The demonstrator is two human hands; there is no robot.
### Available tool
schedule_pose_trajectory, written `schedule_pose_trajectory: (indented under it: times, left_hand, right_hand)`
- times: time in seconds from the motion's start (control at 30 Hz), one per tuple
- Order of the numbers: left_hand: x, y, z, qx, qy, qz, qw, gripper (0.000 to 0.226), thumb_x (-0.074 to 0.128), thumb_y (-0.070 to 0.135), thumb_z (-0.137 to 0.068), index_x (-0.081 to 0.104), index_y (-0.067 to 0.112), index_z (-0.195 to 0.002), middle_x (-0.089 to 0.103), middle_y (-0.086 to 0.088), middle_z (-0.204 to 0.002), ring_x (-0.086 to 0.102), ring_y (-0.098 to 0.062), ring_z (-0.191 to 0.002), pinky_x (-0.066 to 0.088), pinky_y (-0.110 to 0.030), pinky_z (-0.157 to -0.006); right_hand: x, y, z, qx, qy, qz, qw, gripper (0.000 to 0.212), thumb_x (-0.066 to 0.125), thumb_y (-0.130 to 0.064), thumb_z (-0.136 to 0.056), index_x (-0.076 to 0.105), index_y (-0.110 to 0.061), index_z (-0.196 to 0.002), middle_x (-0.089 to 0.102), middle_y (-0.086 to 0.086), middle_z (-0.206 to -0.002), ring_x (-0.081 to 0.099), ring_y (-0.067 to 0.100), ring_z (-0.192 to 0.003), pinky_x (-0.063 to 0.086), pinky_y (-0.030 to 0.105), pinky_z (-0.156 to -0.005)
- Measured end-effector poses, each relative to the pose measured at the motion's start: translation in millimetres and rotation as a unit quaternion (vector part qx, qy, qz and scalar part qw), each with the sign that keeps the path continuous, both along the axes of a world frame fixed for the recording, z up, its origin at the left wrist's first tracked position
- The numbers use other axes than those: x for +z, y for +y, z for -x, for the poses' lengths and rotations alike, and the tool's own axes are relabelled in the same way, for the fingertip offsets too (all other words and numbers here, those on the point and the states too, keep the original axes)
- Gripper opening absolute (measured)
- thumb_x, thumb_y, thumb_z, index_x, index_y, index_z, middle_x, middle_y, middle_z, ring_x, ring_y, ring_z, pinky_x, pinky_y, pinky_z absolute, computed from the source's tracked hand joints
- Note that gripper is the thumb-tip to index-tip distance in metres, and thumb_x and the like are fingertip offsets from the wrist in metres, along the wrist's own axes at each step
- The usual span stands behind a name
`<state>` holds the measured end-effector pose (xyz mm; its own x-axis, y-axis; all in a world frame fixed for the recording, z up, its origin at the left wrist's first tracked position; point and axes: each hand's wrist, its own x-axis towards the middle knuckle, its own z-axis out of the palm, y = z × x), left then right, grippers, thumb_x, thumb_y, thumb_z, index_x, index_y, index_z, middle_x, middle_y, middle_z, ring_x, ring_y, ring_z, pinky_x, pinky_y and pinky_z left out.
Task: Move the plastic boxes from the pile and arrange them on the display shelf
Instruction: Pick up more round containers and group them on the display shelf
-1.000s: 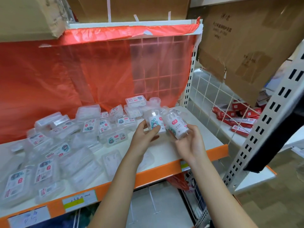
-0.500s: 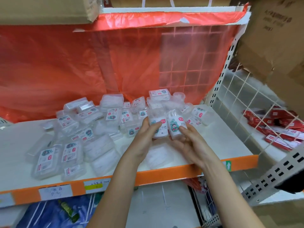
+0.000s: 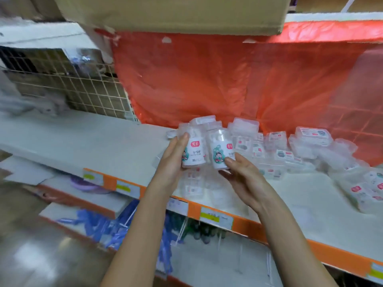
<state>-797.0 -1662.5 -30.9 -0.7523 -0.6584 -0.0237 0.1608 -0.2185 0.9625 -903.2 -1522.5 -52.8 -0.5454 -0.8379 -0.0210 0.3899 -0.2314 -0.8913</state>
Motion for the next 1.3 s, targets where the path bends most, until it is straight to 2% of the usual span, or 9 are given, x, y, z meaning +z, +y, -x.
schedule_pose_trajectory:
  times: [0.1, 0.17, 0.27, 0.5, 0.63, 0.77, 0.93, 1.1, 1.3]
  left_hand:
    - [6.8, -42.8, -47.2, 0.046, 0.013, 0.016, 0.999, 0.049, 0.063, 0.046, -0.081, 0.056, 0.014, -0.118, 0.068, -0.002, -0.111, 0.064, -0.017, -0.102, 0.052, -0.042, -0.089]
    - [10.4, -72.5, -81.2, 0.076, 0.015, 0.036, 0.996, 0.022, 0.055, 0.032, -0.092, 0.059, 0.017, -0.107, 0.071, 0.006, -0.095, 0.066, -0.008, -0.089, 0.053, -0.032, -0.082]
    - [14.4, -117.3, -133.7, 0.104, -0.01, 0.072, 0.992, 0.009, 0.052, 0.027, -0.094, 0.059, 0.022, -0.096, 0.071, 0.01, -0.079, 0.067, -0.004, -0.078, 0.05, -0.025, -0.072]
    - [20.5, -223.4, -249.7, 0.172, -0.063, 0.098, 0.978, 0.028, 0.066, 0.04, -0.077, 0.057, 0.02, -0.095, 0.07, 0.0, -0.092, 0.066, -0.018, -0.093, 0.052, -0.038, -0.087]
    - [21.3, -277.7, -299.7, 0.202, -0.101, 0.1, 0.969, 0.02, 0.061, 0.03, -0.091, 0.054, 0.017, -0.104, 0.067, 0.0, -0.102, 0.064, -0.019, -0.101, 0.05, -0.038, -0.093]
    - [19.2, -329.8, -331.9, 0.22, -0.142, 0.11, 0.959, 0.041, 0.062, 0.036, -0.089, 0.051, 0.011, -0.119, 0.066, -0.002, -0.111, 0.063, -0.02, -0.105, 0.049, -0.043, -0.095]
    - [10.7, -401.7, -357.6, 0.213, -0.169, 0.134, 0.953, 0.037, 0.058, 0.034, -0.092, 0.05, 0.01, -0.118, 0.065, -0.002, -0.109, 0.064, -0.011, -0.094, 0.055, -0.028, -0.077]
    - [10.6, -485.8, -367.7, 0.19, -0.194, 0.137, 0.953, 0.026, 0.058, 0.033, -0.092, 0.048, 0.017, -0.109, 0.063, -0.002, -0.107, 0.063, -0.009, -0.088, 0.055, -0.028, -0.077]
    - [25.1, -585.6, -360.7, 0.162, -0.205, 0.143, 0.955, 0.019, 0.054, 0.027, -0.095, 0.049, 0.017, -0.11, 0.062, 0.002, -0.098, 0.063, 0.0, -0.078, 0.053, -0.017, -0.063]
  right_hand:
    - [5.1, -51.2, -36.1, 0.063, -0.01, 0.012, 0.998, 0.081, 0.087, -0.034, -0.057, 0.055, -0.003, -0.124, 0.066, 0.014, -0.118, 0.064, 0.023, -0.104, 0.051, 0.029, -0.087]
    - [8.1, -86.2, -62.1, 0.1, -0.009, 0.009, 0.995, 0.067, 0.079, -0.022, -0.069, 0.052, 0.0, -0.127, 0.063, 0.017, -0.122, 0.062, 0.028, -0.108, 0.05, 0.034, -0.089]
    - [12.2, -142.7, -102.2, 0.147, 0.009, 0.005, 0.989, 0.085, 0.087, -0.03, -0.058, 0.049, 0.001, -0.128, 0.063, 0.017, -0.123, 0.062, 0.028, -0.11, 0.052, 0.029, -0.086]
    - [19.7, -275.5, -190.8, 0.218, 0.046, -0.008, 0.975, 0.101, 0.095, -0.033, -0.033, 0.054, -0.003, -0.119, 0.07, 0.012, -0.11, 0.069, 0.021, -0.095, 0.055, 0.024, -0.075]
    - [23.0, -341.6, -227.0, 0.256, 0.066, -0.028, 0.964, 0.068, 0.085, -0.021, -0.051, 0.057, -0.009, -0.112, 0.072, 0.007, -0.103, 0.068, 0.021, -0.094, 0.053, 0.03, -0.088]
    - [21.0, -398.6, -252.5, 0.278, 0.075, -0.031, 0.957, 0.072, 0.084, -0.009, -0.054, 0.054, -0.004, -0.12, 0.07, 0.011, -0.109, 0.068, 0.02, -0.096, 0.051, 0.029, -0.091]
    - [9.5, -471.5, -270.1, 0.29, 0.081, -0.036, 0.953, 0.06, 0.069, -0.002, -0.063, 0.054, -0.001, -0.121, 0.068, 0.013, -0.112, 0.066, 0.023, -0.096, 0.045, 0.037, -0.099]
    - [2.1, -557.2, -277.1, 0.292, 0.105, -0.041, 0.95, 0.063, 0.074, 0.0, -0.062, 0.054, -0.002, -0.122, 0.068, 0.012, -0.111, 0.068, 0.018, -0.094, 0.054, 0.023, -0.081]
    - [13.2, -648.5, -274.9, 0.255, 0.153, -0.039, 0.954, 0.054, 0.069, -0.01, -0.062, 0.057, -0.013, -0.115, 0.066, 0.009, -0.115, 0.065, 0.016, -0.098, 0.05, 0.025, -0.091]
